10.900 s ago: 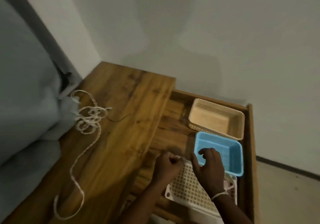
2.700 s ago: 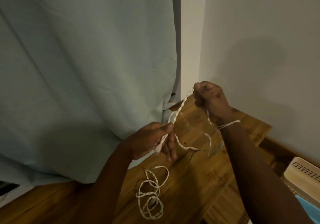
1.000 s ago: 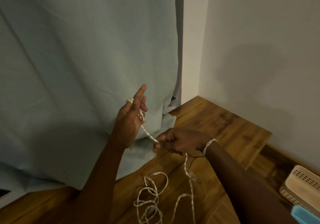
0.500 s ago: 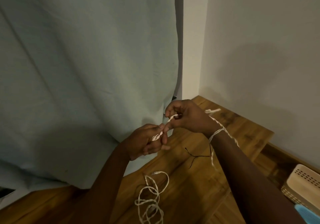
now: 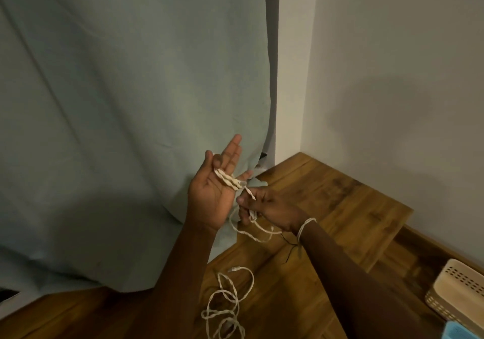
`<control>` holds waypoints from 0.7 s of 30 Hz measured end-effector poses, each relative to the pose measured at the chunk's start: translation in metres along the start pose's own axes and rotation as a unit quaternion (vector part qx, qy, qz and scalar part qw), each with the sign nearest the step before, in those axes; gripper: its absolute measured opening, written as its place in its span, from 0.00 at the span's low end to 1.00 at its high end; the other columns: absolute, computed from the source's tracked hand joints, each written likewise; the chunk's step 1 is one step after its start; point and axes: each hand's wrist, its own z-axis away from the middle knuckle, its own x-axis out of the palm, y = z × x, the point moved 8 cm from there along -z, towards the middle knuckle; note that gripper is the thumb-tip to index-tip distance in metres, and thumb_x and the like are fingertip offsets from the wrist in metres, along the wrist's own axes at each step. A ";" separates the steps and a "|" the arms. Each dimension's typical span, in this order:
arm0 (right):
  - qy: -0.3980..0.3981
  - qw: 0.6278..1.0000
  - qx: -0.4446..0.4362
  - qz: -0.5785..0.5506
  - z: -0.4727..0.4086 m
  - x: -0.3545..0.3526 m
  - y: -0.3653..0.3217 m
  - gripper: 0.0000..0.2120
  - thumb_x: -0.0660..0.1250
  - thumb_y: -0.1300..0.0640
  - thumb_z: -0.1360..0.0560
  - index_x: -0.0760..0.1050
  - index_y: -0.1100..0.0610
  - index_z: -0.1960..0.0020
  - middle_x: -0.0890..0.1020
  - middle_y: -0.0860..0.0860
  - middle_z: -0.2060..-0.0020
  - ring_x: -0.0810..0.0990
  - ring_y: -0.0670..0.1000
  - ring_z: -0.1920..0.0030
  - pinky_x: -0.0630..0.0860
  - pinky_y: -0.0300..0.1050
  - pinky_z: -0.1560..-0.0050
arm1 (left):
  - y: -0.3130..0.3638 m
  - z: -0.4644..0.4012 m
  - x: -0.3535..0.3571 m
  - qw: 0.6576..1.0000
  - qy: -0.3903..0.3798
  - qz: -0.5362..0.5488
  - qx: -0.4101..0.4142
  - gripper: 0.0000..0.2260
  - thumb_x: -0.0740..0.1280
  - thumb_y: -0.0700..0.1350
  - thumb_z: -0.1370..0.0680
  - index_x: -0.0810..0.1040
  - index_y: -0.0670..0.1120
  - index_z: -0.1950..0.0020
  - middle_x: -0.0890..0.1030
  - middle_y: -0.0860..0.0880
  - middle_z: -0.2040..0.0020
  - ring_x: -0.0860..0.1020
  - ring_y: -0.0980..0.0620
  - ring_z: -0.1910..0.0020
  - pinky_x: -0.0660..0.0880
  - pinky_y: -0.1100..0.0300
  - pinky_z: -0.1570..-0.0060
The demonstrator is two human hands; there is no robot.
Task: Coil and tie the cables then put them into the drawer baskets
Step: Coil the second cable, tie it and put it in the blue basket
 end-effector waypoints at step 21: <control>0.132 0.937 -0.130 0.296 0.022 -0.062 -0.050 0.03 0.74 0.57 0.25 0.84 0.56 0.56 0.82 0.40 0.66 0.81 0.39 0.65 0.74 0.27 0.62 | -0.012 -0.008 -0.043 0.671 0.000 -0.732 -0.120 0.17 0.58 0.50 0.17 0.70 0.48 0.65 0.73 0.52 0.71 0.76 0.59 0.71 0.70 0.67 0.69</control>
